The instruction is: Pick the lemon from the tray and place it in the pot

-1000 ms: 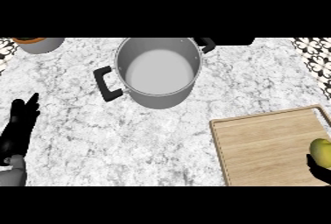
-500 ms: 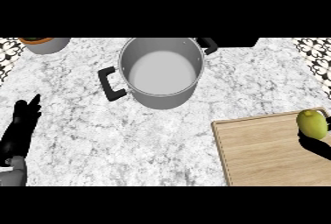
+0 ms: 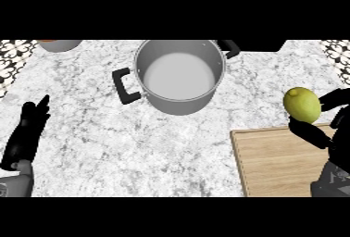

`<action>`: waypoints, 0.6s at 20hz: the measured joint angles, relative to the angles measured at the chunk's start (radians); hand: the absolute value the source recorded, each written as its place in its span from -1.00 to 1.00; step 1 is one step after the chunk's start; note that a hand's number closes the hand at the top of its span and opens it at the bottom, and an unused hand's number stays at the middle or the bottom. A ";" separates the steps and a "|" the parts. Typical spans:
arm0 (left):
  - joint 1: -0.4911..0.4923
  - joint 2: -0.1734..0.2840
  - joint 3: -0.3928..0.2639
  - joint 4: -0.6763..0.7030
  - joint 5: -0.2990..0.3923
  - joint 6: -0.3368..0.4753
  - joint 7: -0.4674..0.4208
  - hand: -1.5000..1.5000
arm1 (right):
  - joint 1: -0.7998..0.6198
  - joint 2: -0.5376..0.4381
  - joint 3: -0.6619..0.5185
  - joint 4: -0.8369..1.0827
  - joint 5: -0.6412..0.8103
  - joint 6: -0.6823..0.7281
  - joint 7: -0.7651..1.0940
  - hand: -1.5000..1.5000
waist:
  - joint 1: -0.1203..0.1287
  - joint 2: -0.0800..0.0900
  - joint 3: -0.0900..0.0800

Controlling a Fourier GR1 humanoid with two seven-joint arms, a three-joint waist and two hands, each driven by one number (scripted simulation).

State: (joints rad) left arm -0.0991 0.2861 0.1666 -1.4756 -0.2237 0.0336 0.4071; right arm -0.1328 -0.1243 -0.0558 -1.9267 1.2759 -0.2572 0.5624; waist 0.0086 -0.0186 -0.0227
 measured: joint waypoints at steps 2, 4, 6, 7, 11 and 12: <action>-0.006 -0.003 -0.007 0.000 0.001 -0.005 0.000 0.00 | -0.061 0.039 0.049 -0.019 0.078 0.072 0.082 1.00 | 0.015 0.003 0.001; -0.011 -0.006 -0.015 -0.002 0.000 -0.009 0.000 0.00 | -0.141 0.071 0.093 -0.022 0.146 0.151 0.174 1.00 | 0.031 0.006 0.003; -0.023 -0.009 -0.019 0.004 0.004 -0.015 0.000 0.00 | -0.231 0.091 0.145 -0.004 0.201 0.229 0.279 1.00 | 0.042 0.010 0.006; -0.025 -0.014 -0.025 0.006 0.002 -0.015 -0.001 0.00 | -0.280 0.098 0.167 0.010 0.220 0.272 0.333 1.00 | 0.048 0.012 0.007; -0.046 -0.020 -0.035 0.016 -0.003 -0.016 -0.001 0.00 | -0.487 0.113 0.243 0.109 0.242 0.390 0.496 1.00 | 0.065 0.017 0.012; -0.050 -0.025 -0.039 0.018 -0.005 -0.014 -0.002 0.00 | -0.537 0.114 0.245 0.149 0.227 0.402 0.515 1.00 | 0.067 0.019 0.013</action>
State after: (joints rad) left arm -0.1488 0.2613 0.1271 -1.4572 -0.2290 0.0200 0.4056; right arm -0.6697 -0.0099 0.1894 -1.7781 1.5031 0.1448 1.0773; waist 0.0754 0.0009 -0.0094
